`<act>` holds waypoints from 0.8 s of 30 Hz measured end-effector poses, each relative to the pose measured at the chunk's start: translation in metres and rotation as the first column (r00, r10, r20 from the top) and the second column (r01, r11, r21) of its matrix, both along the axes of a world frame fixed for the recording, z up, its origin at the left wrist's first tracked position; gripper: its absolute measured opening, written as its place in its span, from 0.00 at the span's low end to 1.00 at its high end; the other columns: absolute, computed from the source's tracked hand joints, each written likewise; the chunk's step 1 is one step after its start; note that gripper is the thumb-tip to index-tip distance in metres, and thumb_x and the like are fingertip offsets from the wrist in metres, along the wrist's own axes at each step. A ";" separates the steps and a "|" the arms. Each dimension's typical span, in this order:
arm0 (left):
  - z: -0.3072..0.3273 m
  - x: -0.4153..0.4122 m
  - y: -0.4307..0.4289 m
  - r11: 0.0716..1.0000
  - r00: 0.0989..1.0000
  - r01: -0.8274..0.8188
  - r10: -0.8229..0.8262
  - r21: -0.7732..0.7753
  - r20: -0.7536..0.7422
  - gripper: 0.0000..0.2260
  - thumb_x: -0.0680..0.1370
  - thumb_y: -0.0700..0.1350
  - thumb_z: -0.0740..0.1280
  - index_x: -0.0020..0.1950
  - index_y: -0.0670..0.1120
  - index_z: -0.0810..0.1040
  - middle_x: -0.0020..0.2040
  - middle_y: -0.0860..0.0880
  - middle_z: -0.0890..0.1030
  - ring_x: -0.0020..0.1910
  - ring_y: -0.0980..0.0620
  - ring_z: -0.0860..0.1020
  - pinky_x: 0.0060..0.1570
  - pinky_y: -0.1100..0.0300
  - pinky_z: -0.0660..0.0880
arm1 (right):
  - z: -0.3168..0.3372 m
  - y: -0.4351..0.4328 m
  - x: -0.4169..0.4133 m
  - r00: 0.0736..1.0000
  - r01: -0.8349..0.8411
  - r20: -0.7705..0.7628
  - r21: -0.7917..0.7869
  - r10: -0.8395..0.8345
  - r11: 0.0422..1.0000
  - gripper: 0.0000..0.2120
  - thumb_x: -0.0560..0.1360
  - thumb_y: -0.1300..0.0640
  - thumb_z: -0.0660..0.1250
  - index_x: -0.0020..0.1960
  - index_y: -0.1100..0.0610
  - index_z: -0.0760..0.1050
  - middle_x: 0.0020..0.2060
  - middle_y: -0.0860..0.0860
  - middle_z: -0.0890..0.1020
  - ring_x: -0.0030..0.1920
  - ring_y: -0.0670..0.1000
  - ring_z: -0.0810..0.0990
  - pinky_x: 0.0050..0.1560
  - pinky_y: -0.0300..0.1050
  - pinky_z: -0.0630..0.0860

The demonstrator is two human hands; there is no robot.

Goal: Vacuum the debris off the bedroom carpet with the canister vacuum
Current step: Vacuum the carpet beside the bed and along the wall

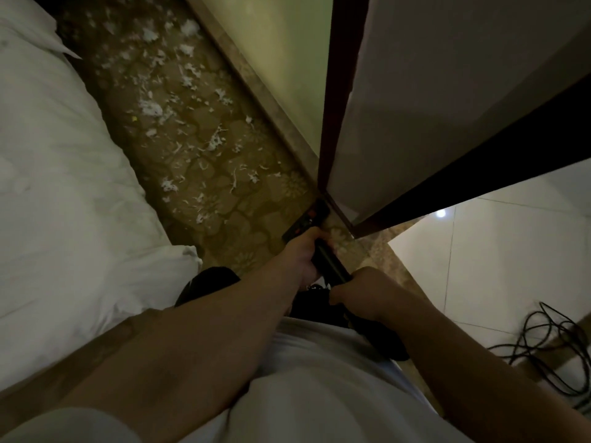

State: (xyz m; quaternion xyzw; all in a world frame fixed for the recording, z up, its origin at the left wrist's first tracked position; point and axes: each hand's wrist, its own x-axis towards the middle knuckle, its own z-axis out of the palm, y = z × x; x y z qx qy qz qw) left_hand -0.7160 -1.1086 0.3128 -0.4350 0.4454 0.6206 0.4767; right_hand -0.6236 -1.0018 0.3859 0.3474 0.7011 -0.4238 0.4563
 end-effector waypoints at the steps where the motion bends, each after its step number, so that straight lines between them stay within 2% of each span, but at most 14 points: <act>1: 0.001 -0.002 -0.001 1.000 1.000 -0.015 0.015 -0.001 -0.005 0.01 0.77 0.36 0.66 0.47 0.40 0.75 0.34 0.45 0.74 0.32 0.48 0.74 0.40 0.55 0.74 | 0.000 0.000 -0.002 1.000 -0.003 -0.002 -0.005 0.003 1.000 0.11 0.71 0.52 0.76 0.47 0.59 0.83 0.39 0.57 0.87 0.38 0.57 0.88 0.46 0.53 0.86; 4: 0.007 -0.010 -0.008 1.000 1.000 -0.013 0.013 -0.003 -0.022 0.02 0.78 0.37 0.66 0.46 0.41 0.74 0.34 0.45 0.74 0.33 0.48 0.74 0.42 0.54 0.75 | 0.003 0.001 -0.009 0.999 -0.040 -0.004 -0.017 0.040 0.999 0.11 0.71 0.51 0.76 0.45 0.59 0.84 0.40 0.56 0.87 0.42 0.57 0.88 0.48 0.52 0.86; 8: 0.011 -0.029 -0.030 1.000 0.997 -0.019 0.017 -0.016 -0.079 0.05 0.77 0.38 0.66 0.42 0.42 0.73 0.33 0.46 0.74 0.33 0.49 0.74 0.42 0.55 0.76 | 0.003 -0.018 -0.030 0.998 -0.056 -0.029 -0.031 0.056 0.998 0.16 0.68 0.48 0.76 0.46 0.60 0.84 0.44 0.60 0.87 0.47 0.63 0.88 0.53 0.62 0.84; 13: 0.011 -0.062 -0.083 0.992 0.990 -0.103 0.095 -0.078 -0.100 0.09 0.79 0.42 0.65 0.39 0.43 0.73 0.31 0.46 0.75 0.33 0.48 0.75 0.39 0.54 0.75 | 0.003 -0.065 -0.070 0.992 -0.112 -0.065 -0.059 0.109 0.992 0.13 0.75 0.51 0.73 0.52 0.60 0.81 0.46 0.60 0.86 0.47 0.62 0.87 0.53 0.58 0.85; 18: -0.003 -0.095 -0.148 0.984 0.983 -0.168 0.162 -0.067 -0.083 0.09 0.80 0.41 0.65 0.40 0.43 0.73 0.32 0.47 0.74 0.34 0.49 0.74 0.39 0.54 0.76 | 0.000 -0.124 -0.111 0.984 -0.172 -0.049 -0.016 0.171 0.985 0.17 0.73 0.49 0.75 0.55 0.60 0.80 0.45 0.58 0.85 0.41 0.58 0.86 0.40 0.50 0.83; 22: -0.013 -0.119 -0.211 0.982 0.981 -0.188 0.186 -0.030 -0.053 0.07 0.79 0.41 0.66 0.42 0.43 0.74 0.31 0.47 0.74 0.34 0.49 0.74 0.39 0.53 0.77 | -0.005 -0.187 -0.141 0.977 -0.211 -0.040 0.031 0.212 0.977 0.17 0.73 0.49 0.75 0.55 0.60 0.80 0.47 0.59 0.85 0.45 0.61 0.86 0.48 0.57 0.86; 24: -0.017 -0.137 -0.244 0.984 0.984 -0.178 0.177 -0.032 -0.032 0.06 0.79 0.41 0.66 0.42 0.43 0.74 0.31 0.47 0.75 0.35 0.48 0.75 0.42 0.52 0.77 | -0.006 -0.221 -0.160 0.973 -0.227 -0.022 0.056 0.229 0.972 0.18 0.73 0.48 0.76 0.55 0.60 0.80 0.47 0.59 0.85 0.44 0.60 0.86 0.48 0.56 0.86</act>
